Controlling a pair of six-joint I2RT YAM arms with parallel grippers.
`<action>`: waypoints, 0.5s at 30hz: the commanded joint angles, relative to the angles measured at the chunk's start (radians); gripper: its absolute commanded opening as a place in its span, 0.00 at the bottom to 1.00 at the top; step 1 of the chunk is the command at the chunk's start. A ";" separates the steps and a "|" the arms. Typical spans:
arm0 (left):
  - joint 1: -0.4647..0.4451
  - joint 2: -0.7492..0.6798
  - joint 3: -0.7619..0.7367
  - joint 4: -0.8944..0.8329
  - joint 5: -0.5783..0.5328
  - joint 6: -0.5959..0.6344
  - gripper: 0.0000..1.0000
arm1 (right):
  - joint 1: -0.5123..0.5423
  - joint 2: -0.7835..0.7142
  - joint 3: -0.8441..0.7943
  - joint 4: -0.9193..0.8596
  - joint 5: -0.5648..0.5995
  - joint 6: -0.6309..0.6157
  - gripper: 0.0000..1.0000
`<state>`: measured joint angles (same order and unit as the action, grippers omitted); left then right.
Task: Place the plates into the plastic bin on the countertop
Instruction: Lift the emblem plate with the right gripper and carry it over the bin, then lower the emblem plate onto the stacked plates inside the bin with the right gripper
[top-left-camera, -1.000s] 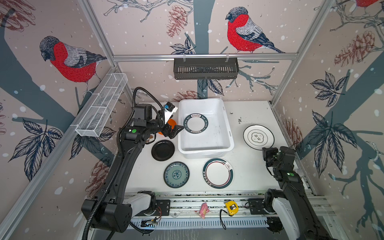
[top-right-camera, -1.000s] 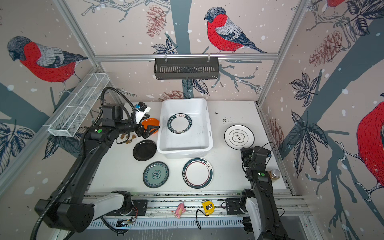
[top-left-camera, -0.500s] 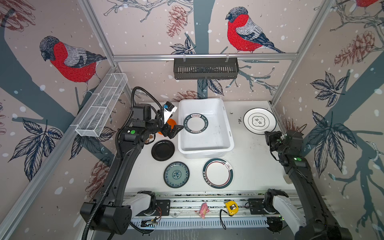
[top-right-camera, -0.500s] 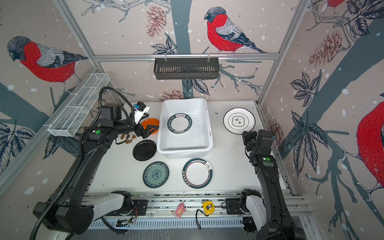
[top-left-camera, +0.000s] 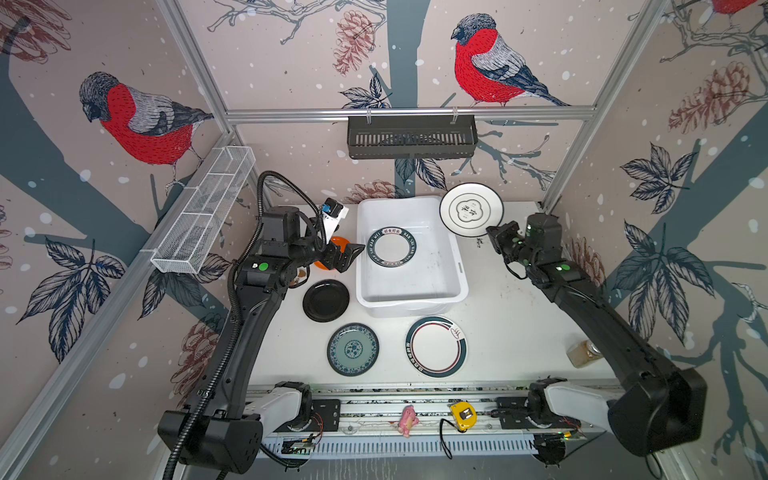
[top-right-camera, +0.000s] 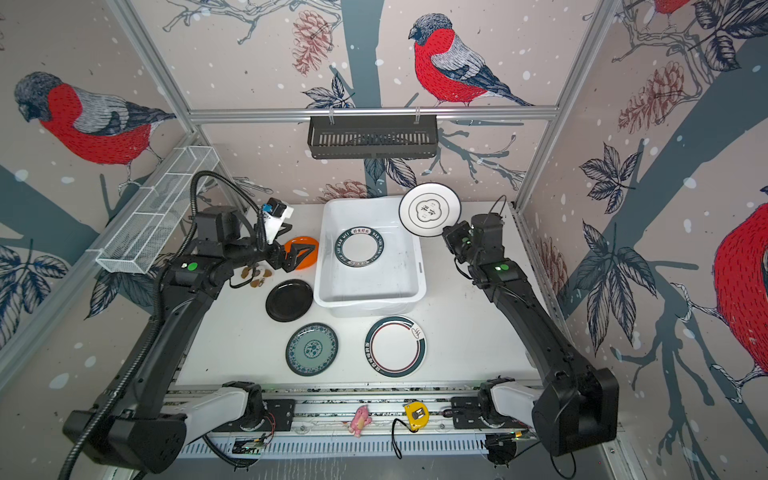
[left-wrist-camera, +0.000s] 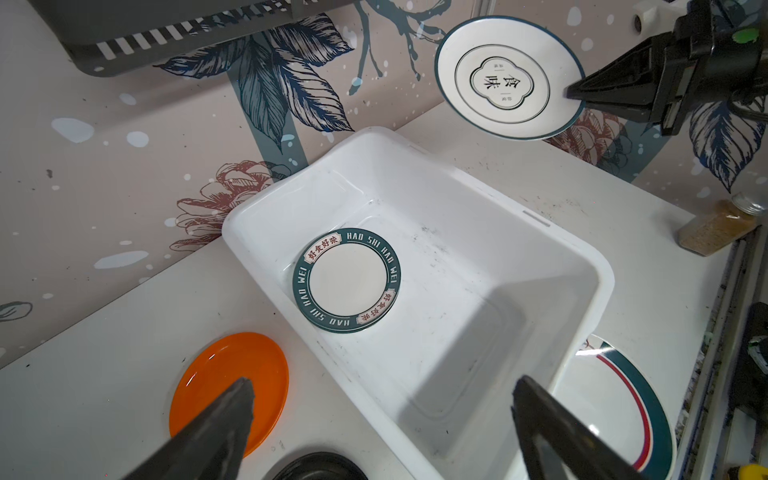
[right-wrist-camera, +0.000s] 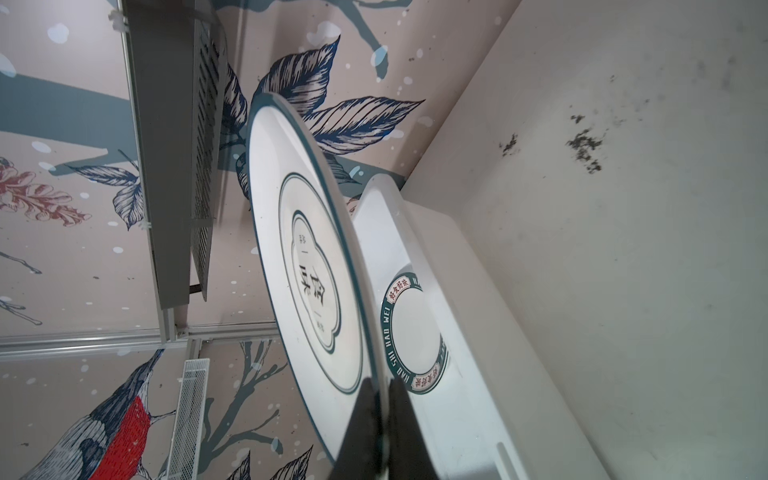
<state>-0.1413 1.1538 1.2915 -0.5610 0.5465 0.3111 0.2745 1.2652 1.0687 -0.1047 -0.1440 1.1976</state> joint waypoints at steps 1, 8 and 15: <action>-0.001 -0.014 0.007 0.037 -0.065 -0.044 0.97 | 0.066 0.085 0.063 0.090 0.028 -0.032 0.03; 0.000 -0.035 -0.003 0.049 -0.149 -0.089 0.96 | 0.188 0.305 0.224 0.098 0.021 -0.069 0.03; 0.000 -0.039 0.000 0.036 -0.136 -0.098 0.96 | 0.240 0.476 0.329 0.065 -0.004 -0.099 0.03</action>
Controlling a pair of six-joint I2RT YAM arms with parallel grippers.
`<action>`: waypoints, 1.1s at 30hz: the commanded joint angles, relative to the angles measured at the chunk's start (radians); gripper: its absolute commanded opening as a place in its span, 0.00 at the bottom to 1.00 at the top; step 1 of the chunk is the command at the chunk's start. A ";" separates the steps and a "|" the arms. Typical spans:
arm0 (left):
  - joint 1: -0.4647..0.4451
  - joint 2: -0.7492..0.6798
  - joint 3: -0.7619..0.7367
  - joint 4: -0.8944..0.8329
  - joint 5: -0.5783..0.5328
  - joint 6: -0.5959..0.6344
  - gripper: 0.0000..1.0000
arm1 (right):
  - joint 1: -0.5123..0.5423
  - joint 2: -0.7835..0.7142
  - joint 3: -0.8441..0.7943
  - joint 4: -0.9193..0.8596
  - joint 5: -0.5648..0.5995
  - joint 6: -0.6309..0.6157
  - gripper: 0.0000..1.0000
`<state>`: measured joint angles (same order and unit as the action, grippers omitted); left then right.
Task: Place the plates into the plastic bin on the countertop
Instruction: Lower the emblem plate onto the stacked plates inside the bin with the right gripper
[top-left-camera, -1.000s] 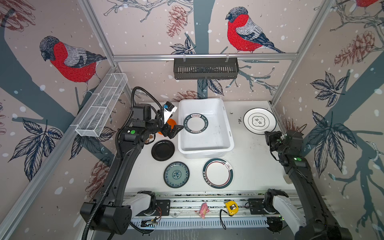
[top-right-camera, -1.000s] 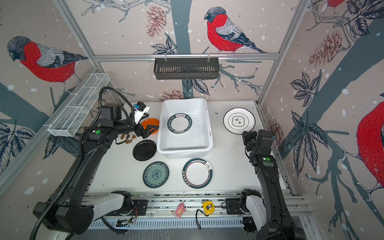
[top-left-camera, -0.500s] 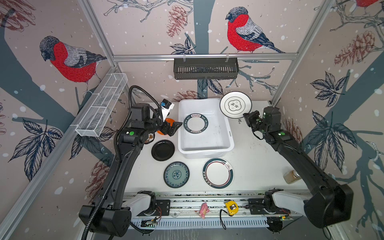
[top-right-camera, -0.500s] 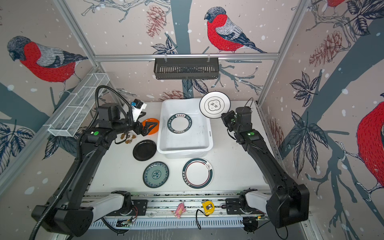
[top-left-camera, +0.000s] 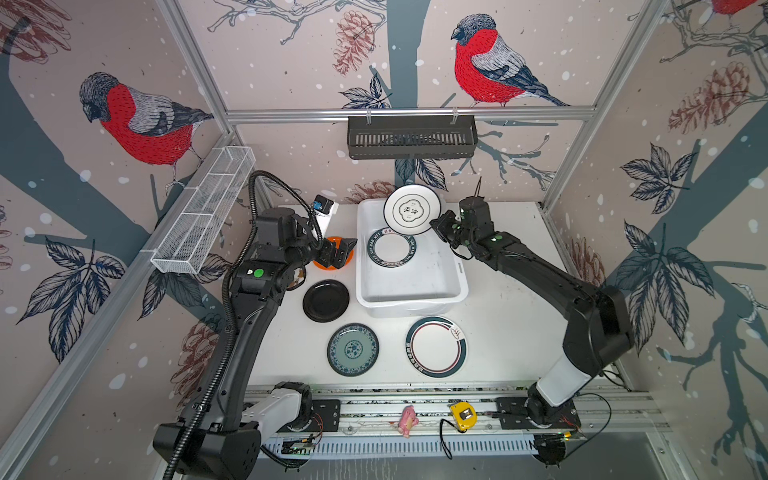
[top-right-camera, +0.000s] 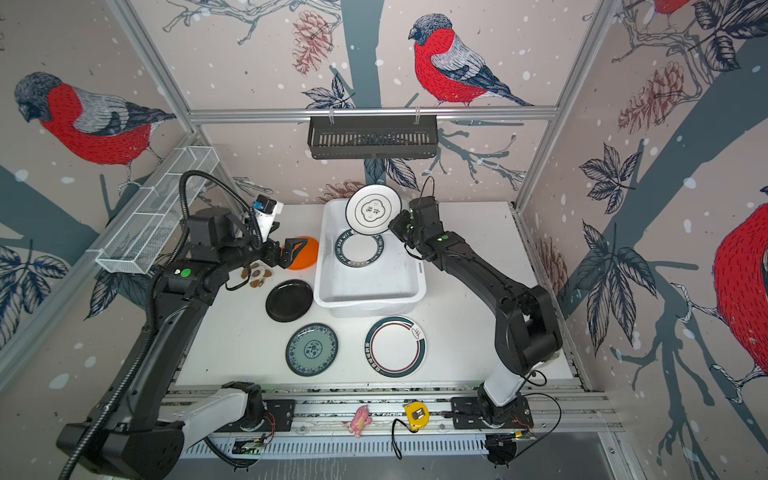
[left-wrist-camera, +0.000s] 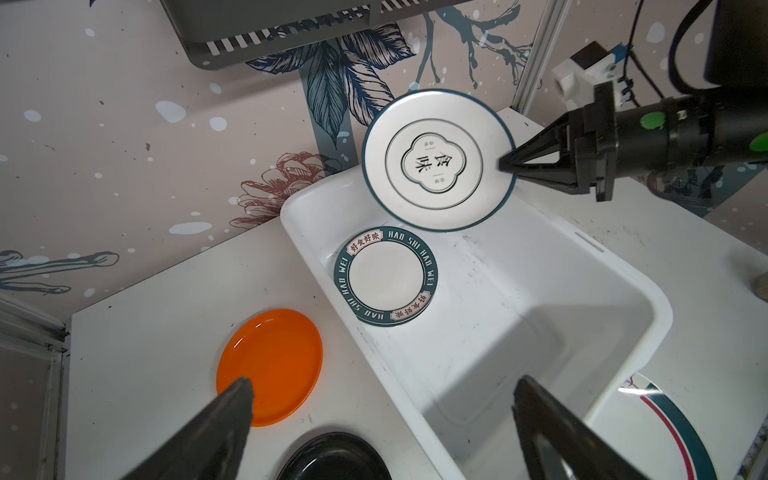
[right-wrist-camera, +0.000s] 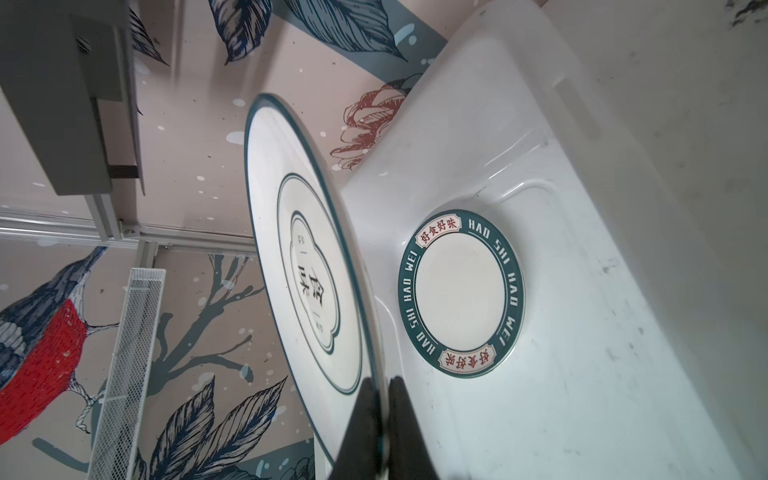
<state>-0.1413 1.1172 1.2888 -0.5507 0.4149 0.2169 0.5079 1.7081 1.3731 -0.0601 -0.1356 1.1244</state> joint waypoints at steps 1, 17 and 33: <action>0.001 -0.001 0.003 0.023 -0.002 -0.004 0.96 | 0.012 0.054 0.041 0.006 -0.018 -0.034 0.03; 0.001 -0.017 0.006 0.000 0.010 0.009 0.97 | 0.057 0.281 0.192 -0.099 -0.066 -0.082 0.05; 0.000 -0.032 -0.002 -0.008 0.013 0.027 0.96 | 0.047 0.412 0.278 -0.165 -0.051 -0.096 0.07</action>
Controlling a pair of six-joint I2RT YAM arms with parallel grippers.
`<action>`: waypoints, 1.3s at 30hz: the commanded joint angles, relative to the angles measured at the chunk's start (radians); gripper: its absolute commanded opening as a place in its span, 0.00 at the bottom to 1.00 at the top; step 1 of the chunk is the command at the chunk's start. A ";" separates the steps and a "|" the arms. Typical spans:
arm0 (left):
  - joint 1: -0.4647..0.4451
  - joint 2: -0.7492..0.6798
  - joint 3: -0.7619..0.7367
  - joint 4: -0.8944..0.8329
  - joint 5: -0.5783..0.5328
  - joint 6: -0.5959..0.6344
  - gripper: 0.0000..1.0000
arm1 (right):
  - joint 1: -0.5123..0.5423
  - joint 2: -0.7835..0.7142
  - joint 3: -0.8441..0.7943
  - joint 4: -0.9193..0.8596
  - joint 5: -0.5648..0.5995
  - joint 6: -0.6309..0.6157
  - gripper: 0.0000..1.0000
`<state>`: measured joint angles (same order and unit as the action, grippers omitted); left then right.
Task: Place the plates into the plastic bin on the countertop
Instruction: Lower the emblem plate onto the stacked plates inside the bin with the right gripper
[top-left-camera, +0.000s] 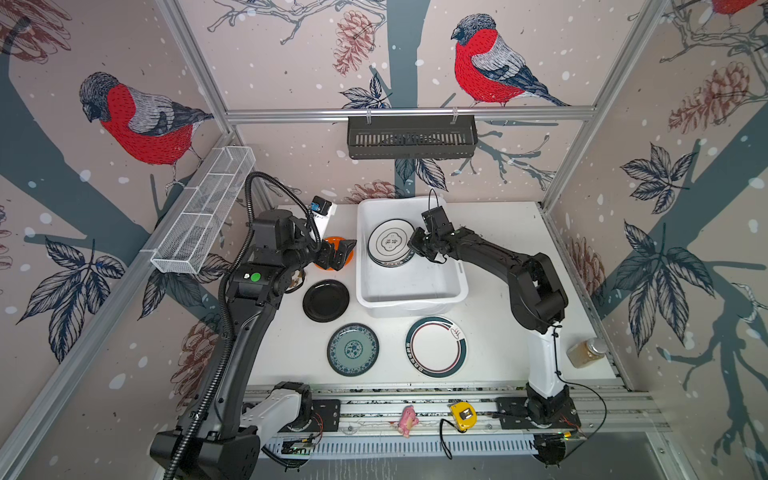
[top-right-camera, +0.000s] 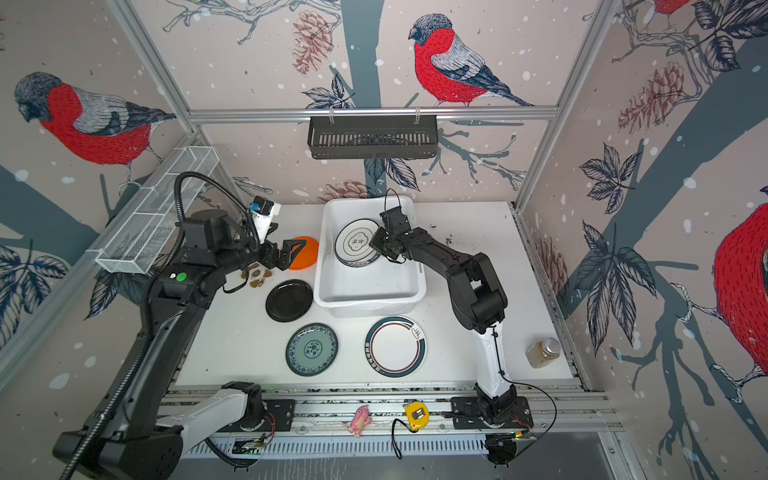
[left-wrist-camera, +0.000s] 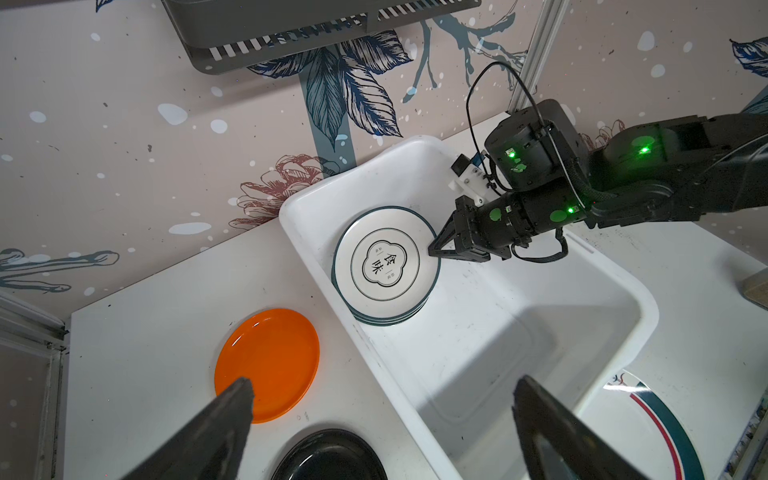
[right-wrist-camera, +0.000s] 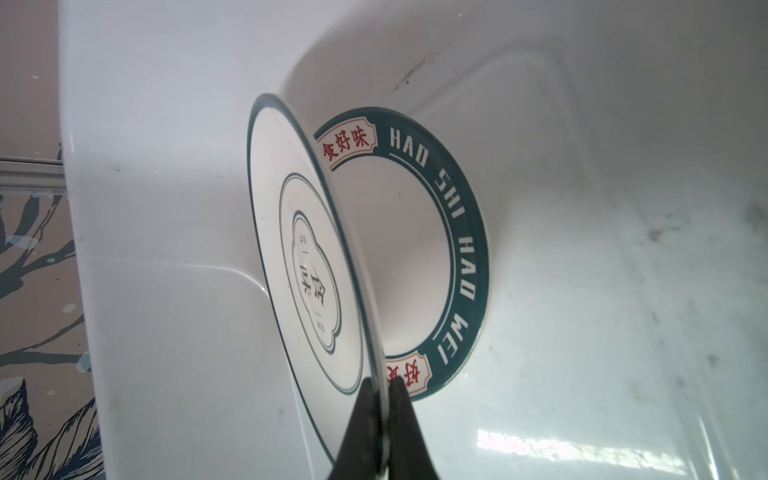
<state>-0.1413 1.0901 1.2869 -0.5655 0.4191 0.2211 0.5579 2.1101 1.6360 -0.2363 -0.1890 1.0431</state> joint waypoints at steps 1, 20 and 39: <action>0.001 -0.005 0.000 0.007 0.008 0.023 0.97 | -0.004 0.014 0.016 0.013 -0.002 -0.012 0.07; 0.000 -0.004 -0.001 0.001 0.008 0.042 0.96 | -0.011 0.068 0.018 0.017 -0.021 0.004 0.17; 0.001 -0.009 -0.015 0.019 0.021 0.030 0.97 | -0.010 0.103 0.066 -0.046 -0.023 -0.018 0.35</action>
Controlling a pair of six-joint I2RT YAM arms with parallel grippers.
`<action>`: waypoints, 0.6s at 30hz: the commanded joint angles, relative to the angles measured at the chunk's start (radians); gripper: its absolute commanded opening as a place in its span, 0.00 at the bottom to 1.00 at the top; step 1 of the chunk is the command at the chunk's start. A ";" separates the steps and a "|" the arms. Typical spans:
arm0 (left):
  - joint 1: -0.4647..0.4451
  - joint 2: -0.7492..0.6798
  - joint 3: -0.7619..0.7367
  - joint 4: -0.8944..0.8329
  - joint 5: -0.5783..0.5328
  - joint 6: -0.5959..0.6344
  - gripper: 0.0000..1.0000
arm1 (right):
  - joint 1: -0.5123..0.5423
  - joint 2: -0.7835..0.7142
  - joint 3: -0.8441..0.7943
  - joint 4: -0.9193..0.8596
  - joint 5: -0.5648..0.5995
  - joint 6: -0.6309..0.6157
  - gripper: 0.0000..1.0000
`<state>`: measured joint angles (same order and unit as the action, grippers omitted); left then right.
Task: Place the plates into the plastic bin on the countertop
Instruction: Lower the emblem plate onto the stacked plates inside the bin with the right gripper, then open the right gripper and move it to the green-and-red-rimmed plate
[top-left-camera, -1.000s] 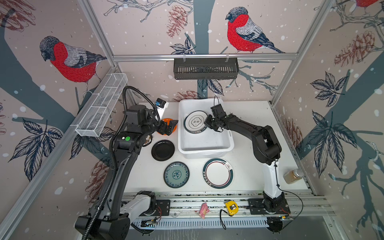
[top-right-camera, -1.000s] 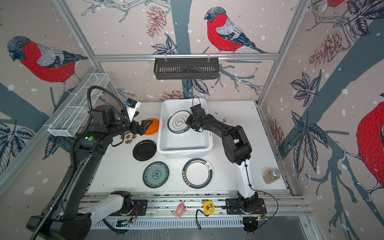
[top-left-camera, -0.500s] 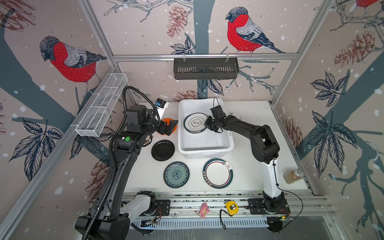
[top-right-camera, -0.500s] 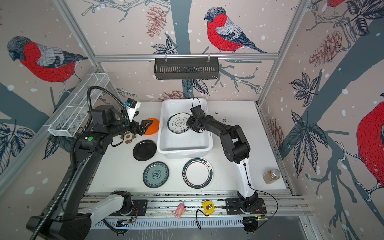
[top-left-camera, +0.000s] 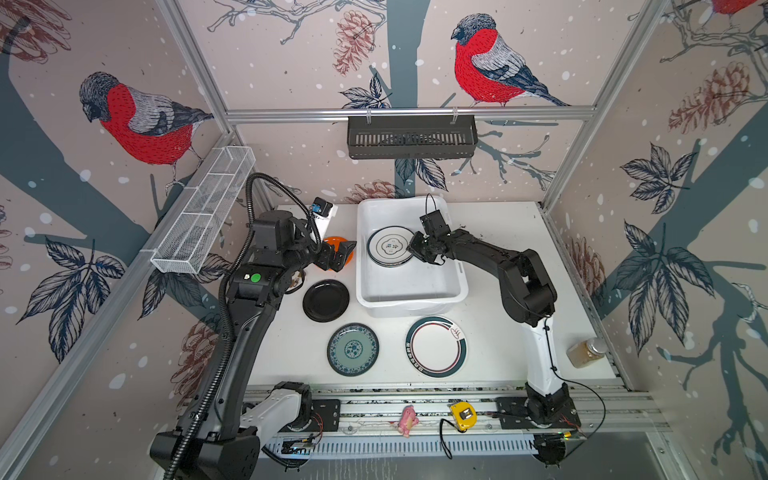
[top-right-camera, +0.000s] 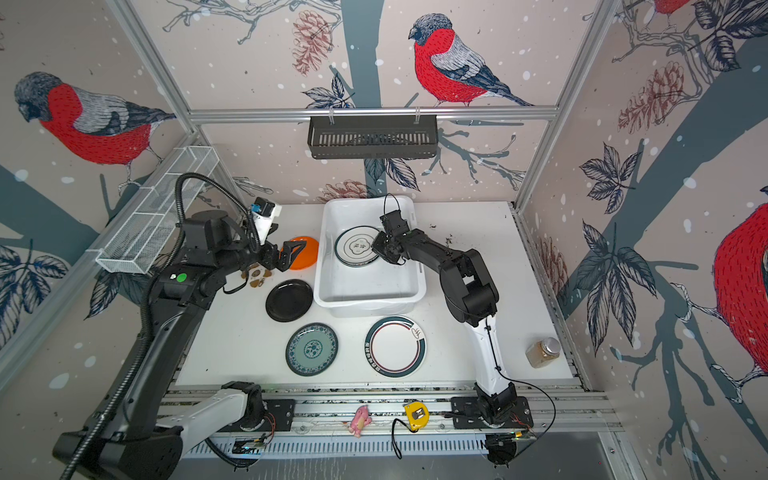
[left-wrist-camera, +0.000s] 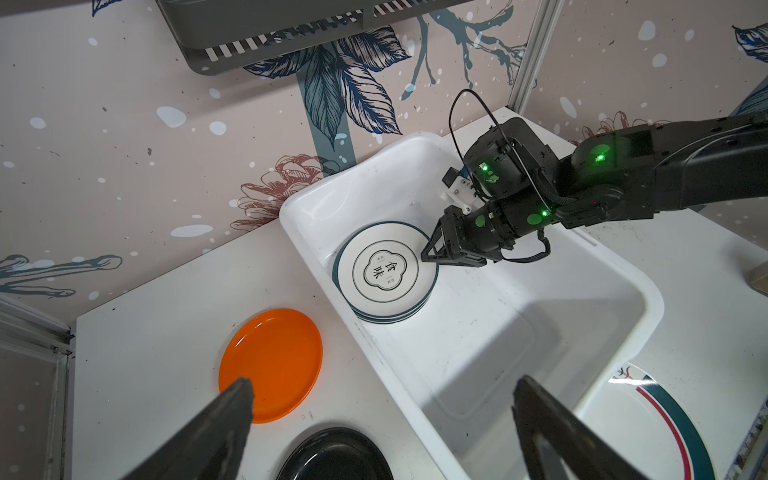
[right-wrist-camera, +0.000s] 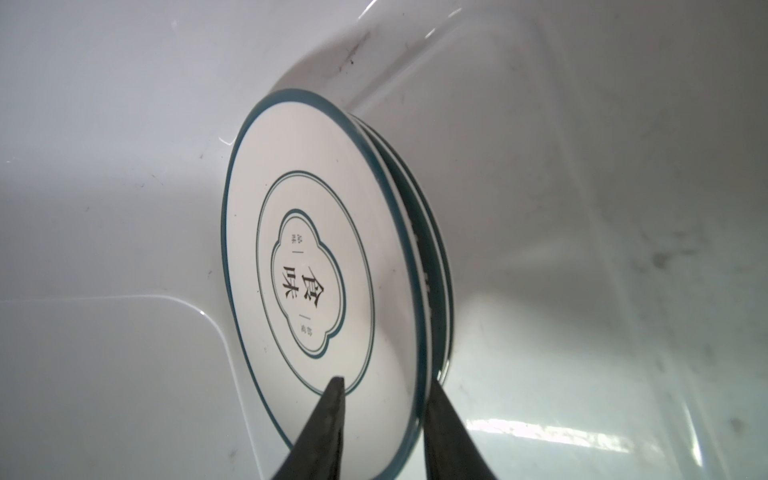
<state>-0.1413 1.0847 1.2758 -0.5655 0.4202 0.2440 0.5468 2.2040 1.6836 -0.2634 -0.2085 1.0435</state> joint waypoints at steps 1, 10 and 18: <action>0.000 -0.003 -0.005 0.021 0.020 0.006 0.97 | 0.001 0.012 0.022 -0.023 -0.004 -0.020 0.36; 0.000 -0.004 -0.009 0.024 0.018 -0.004 0.97 | 0.000 0.037 0.083 -0.081 0.006 -0.045 0.40; 0.000 0.003 0.001 0.018 0.017 0.001 0.97 | 0.006 -0.004 0.088 -0.094 0.038 -0.062 0.42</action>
<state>-0.1413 1.0859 1.2686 -0.5652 0.4229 0.2401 0.5480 2.2284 1.7668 -0.3447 -0.1989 1.0130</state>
